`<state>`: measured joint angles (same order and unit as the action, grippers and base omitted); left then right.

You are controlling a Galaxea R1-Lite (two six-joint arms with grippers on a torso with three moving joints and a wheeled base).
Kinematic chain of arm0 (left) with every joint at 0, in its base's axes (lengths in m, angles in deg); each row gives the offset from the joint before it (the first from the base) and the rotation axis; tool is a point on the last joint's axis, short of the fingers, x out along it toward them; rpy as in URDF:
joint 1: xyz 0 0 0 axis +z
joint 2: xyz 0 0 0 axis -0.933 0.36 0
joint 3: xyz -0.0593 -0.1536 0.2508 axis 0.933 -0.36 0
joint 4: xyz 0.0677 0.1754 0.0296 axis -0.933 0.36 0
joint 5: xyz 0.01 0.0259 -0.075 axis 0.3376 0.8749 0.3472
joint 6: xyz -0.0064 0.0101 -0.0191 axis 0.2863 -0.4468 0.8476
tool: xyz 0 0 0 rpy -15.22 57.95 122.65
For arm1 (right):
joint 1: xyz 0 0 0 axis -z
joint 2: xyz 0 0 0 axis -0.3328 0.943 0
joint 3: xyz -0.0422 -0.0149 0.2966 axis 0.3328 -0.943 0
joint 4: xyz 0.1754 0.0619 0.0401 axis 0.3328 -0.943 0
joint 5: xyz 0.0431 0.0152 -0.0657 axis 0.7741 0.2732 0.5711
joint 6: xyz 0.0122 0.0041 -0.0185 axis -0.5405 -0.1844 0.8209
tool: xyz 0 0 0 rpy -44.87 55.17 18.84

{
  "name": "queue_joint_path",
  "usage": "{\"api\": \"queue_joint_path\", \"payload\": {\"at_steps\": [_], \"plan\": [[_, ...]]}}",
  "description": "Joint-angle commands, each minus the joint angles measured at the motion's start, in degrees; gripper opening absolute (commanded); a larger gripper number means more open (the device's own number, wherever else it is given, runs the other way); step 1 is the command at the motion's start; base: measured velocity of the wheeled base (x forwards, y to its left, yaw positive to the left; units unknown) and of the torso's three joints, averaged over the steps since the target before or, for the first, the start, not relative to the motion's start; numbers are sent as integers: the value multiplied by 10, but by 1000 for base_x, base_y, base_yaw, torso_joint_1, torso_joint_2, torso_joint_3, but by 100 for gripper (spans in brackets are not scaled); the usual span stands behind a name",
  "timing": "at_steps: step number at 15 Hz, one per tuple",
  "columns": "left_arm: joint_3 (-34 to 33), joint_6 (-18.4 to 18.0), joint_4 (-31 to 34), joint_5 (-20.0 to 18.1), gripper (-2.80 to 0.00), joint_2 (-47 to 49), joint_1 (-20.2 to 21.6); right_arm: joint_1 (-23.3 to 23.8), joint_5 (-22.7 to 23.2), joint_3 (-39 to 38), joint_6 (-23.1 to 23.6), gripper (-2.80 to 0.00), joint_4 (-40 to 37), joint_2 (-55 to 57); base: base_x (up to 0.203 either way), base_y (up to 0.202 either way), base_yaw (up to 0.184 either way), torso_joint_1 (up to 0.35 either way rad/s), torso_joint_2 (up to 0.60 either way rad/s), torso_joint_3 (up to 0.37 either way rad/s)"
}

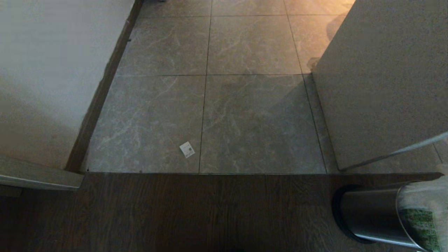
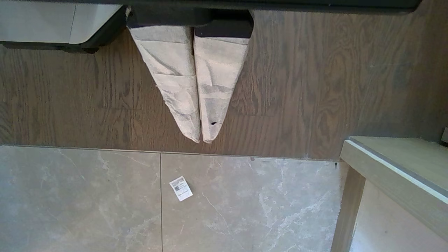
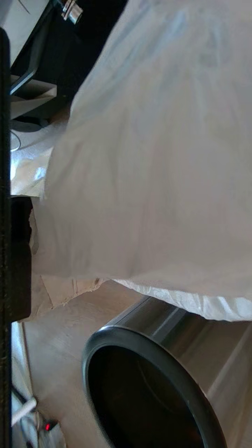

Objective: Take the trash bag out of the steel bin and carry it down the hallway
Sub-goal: Pick up the trash bag

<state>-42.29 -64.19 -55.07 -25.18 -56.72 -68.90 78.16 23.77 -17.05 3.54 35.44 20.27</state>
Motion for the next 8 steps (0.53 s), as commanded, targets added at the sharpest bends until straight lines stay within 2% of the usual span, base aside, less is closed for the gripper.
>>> {"api": "queue_joint_path", "payload": {"at_steps": [1,4,5,8], "plan": [[0,0,0,0,-280,0,0,11,6,11,3,-280,-1,30,0,0,0,0,0,0],[0,0,0,0,-280,0,0,22,10,21,7,-280,0,49,0,0,0,0,0,0],[0,0,0,0,-280,0,0,25,12,24,15,0,-3,53,0,0,0,0,0,0],[0,0,0,0,-280,0,0,34,25,24,13,0,-4,58,0,0,0,0,0,0]]}}
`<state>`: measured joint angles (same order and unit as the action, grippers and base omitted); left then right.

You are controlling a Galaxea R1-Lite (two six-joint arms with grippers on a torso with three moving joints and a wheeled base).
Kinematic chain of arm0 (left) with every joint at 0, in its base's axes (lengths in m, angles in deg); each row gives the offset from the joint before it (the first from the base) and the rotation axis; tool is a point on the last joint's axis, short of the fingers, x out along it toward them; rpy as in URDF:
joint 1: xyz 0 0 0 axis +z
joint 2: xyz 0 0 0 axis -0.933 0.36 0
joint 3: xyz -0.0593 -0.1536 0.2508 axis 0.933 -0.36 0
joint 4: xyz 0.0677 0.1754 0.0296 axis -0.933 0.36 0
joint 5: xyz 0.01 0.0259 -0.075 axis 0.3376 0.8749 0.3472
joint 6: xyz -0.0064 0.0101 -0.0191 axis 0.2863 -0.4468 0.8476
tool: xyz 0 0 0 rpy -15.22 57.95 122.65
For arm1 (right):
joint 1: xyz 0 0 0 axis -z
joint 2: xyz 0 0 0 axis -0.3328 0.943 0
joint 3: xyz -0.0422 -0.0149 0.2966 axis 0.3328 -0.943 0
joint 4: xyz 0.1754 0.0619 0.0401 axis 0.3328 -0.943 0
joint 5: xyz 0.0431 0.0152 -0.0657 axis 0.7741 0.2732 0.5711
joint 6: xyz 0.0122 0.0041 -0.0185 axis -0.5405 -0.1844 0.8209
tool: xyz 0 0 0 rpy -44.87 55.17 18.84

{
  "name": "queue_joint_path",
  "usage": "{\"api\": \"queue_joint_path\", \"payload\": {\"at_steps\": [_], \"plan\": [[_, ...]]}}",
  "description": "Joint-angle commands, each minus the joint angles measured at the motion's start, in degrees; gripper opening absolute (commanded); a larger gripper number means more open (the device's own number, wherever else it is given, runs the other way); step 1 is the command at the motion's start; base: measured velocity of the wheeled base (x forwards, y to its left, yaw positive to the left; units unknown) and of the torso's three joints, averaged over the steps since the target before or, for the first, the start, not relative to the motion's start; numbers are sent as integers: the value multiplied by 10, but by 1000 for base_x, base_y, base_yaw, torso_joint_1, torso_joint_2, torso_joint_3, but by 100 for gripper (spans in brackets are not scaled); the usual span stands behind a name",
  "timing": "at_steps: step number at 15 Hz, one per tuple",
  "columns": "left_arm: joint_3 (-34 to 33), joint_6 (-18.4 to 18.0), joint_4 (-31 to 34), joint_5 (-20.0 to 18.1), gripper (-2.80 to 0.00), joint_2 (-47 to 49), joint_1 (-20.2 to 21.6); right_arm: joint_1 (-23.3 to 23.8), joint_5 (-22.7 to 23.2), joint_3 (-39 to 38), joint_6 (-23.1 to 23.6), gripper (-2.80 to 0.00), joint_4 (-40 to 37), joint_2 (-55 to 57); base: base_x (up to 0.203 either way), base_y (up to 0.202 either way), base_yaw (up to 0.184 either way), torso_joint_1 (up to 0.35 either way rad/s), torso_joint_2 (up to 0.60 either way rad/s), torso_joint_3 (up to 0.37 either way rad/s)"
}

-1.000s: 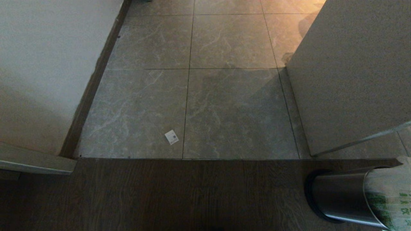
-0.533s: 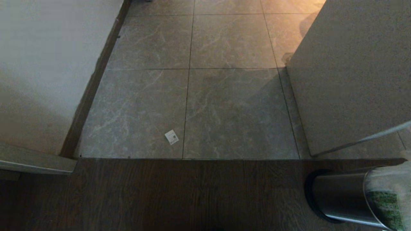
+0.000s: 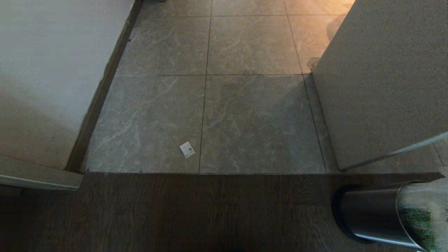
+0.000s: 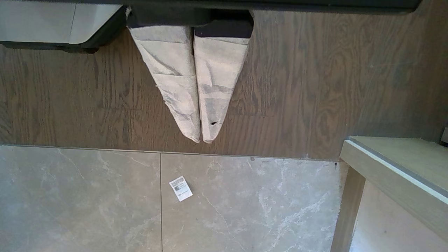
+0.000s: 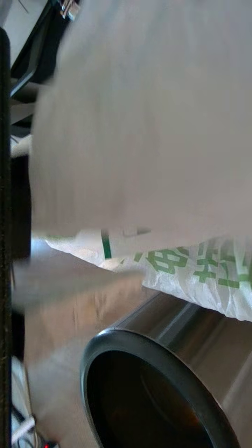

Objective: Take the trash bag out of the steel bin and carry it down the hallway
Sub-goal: Pick up the trash bag

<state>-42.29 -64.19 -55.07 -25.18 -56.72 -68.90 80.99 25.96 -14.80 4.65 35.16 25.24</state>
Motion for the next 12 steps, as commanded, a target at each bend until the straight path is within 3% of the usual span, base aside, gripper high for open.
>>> {"api": "queue_joint_path", "payload": {"at_steps": [1,3,6,12], "plan": [[0,0,0,0,-280,0,0,10,4,2,2,0,1,14,0,0,0,0,0,0],[0,0,0,0,-280,0,0,25,20,10,1,0,2,34,0,0,0,0,0,0],[0,0,0,0,-280,0,0,56,80,12,0,0,-1,63,0,0,0,0,0,0],[0,0,0,0,-280,0,0,84,110,57,-3,0,-5,121,0,0,0,0,0,0]]}}
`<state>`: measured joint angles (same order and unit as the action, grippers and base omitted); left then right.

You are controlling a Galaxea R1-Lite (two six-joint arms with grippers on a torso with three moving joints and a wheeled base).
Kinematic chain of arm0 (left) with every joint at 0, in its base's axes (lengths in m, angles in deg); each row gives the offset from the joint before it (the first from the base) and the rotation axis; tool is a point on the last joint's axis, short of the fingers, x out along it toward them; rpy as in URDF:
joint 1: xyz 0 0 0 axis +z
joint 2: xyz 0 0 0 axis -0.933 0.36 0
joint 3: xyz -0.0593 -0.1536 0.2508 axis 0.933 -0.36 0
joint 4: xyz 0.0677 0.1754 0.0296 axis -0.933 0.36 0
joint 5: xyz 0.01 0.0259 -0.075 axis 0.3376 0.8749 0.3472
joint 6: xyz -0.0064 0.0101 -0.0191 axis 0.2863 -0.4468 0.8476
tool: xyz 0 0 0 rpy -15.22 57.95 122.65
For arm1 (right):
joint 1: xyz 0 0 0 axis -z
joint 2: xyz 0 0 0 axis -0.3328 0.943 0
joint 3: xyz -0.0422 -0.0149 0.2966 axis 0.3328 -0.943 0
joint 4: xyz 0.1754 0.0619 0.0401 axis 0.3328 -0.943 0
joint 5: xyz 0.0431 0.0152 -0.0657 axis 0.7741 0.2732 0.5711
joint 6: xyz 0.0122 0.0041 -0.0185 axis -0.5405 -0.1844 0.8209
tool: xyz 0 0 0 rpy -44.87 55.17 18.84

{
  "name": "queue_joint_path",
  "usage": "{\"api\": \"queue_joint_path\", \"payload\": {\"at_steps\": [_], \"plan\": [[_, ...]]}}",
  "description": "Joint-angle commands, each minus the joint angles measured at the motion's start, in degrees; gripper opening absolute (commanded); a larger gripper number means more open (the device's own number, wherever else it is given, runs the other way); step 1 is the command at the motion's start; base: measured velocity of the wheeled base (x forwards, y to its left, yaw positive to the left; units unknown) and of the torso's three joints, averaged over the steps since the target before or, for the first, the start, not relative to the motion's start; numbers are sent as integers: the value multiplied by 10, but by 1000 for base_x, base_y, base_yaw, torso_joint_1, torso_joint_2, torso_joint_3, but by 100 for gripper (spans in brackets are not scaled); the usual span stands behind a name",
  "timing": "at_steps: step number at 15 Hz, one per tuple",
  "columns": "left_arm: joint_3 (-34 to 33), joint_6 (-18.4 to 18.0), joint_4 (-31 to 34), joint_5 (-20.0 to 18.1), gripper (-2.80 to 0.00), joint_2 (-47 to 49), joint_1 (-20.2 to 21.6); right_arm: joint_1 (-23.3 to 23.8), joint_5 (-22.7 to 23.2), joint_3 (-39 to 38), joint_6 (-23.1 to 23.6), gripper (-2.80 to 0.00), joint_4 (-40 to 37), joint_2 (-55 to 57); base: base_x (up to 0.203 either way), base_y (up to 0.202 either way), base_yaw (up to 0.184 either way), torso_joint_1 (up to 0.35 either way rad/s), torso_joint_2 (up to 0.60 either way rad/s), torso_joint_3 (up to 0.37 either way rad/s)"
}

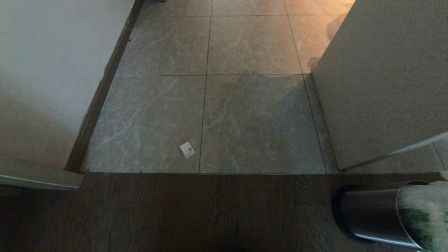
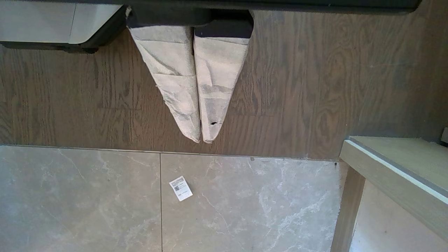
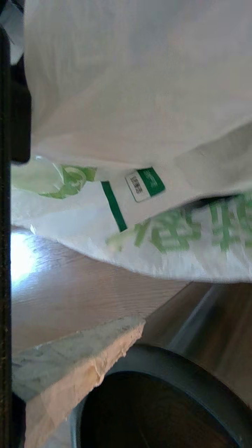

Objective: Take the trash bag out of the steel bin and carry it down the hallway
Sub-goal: Pick up the trash bag

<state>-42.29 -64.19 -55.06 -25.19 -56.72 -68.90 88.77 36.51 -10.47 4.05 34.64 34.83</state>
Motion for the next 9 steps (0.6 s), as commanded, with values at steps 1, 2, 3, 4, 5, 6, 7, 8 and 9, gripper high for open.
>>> {"api": "queue_joint_path", "payload": {"at_steps": [1,2,3,4,5,6,7,8,9], "plan": [[0,0,0,0,-280,0,0,13,13,23,0,0,0,38,0,0,0,0,0,0],[0,0,0,0,-280,0,0,18,26,31,-8,0,-1,46,0,0,0,0,0,0],[0,0,0,0,-280,0,0,22,43,37,-19,0,-1,54,0,0,0,0,0,0],[0,0,0,0,-280,0,0,24,68,39,-31,0,-1,61,0,0,0,0,0,0],[0,0,0,0,-280,0,0,26,87,40,-44,0,-2,67,0,0,0,0,0,0],[0,0,0,0,-280,0,0,27,93,39,-51,0,-6,71,0,0,0,0,0,0],[0,0,0,0,-280,0,0,27,94,39,-55,0,-18,73,0,0,0,0,0,0],[0,0,0,0,-280,0,0,27,95,39,-56,0,-29,74,0,0,0,0,0,0],[0,0,0,0,-280,0,0,26,97,37,-54,0,-33,77,0,0,0,0,0,0]]}}
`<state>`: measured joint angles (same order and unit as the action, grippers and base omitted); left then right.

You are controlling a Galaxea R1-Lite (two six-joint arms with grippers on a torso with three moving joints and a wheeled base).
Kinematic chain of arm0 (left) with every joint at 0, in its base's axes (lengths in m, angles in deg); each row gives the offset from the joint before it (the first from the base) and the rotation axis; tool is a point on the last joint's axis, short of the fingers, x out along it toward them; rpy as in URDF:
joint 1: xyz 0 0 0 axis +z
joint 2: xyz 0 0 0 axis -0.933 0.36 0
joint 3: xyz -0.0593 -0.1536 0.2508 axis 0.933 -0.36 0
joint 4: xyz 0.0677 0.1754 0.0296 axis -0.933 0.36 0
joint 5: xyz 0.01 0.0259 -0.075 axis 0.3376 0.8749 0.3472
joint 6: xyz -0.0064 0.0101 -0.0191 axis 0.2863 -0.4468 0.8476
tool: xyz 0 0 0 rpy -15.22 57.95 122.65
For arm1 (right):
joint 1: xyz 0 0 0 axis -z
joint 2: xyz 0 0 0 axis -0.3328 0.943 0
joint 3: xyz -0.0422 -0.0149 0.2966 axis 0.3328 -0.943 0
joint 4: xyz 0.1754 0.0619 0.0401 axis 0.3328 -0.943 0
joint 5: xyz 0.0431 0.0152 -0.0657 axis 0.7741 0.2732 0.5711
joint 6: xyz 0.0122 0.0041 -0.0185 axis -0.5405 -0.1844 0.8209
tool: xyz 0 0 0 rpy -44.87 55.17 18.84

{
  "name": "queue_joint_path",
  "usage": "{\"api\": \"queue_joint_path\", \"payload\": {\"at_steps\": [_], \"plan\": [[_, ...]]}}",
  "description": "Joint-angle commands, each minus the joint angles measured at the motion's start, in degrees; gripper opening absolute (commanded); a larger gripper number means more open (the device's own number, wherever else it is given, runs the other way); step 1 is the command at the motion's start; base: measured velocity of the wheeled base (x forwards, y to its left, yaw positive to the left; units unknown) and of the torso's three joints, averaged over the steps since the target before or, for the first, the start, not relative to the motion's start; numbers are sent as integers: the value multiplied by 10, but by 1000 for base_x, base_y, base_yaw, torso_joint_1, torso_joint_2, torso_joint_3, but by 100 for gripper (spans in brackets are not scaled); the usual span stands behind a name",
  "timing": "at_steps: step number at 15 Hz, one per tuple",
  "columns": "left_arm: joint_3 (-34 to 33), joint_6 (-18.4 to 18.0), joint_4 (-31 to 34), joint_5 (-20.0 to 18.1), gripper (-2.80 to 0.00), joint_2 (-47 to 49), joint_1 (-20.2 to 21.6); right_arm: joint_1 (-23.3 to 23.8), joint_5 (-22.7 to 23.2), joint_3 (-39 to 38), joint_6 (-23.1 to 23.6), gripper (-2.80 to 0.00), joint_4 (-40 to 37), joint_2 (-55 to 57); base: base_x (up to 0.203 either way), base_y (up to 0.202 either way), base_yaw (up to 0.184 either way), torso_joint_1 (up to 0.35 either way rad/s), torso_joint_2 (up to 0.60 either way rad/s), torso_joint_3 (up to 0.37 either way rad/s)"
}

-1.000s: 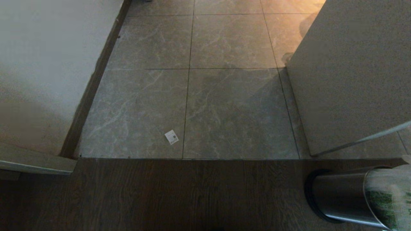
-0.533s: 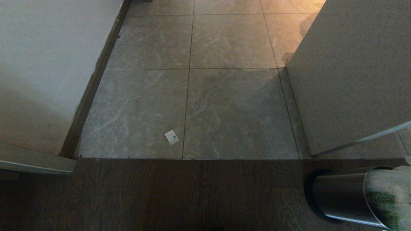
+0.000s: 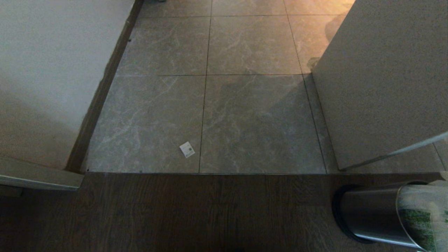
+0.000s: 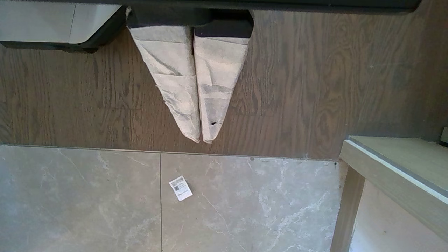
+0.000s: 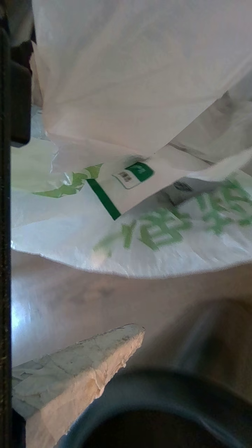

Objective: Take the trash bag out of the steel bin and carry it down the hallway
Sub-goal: Pick up the trash bag

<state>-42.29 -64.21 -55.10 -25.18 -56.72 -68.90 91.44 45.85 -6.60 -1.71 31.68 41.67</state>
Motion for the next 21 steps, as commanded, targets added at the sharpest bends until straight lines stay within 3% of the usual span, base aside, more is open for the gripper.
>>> {"api": "queue_joint_path", "payload": {"at_steps": [1,10,12,21], "plan": [[0,0,0,0,-280,0,0,-1,5,-2,5,0,-4,13,0,0,0,0,0,0],[0,0,0,0,-280,0,0,-9,70,14,7,0,3,62,0,0,0,0,0,0],[0,0,0,0,-280,0,0,-12,108,15,30,0,23,67,0,0,0,0,0,0],[0,0,1,0,-280,0,0,-9,120,-13,33,0,22,87,0,0,0,0,0,0]]}}
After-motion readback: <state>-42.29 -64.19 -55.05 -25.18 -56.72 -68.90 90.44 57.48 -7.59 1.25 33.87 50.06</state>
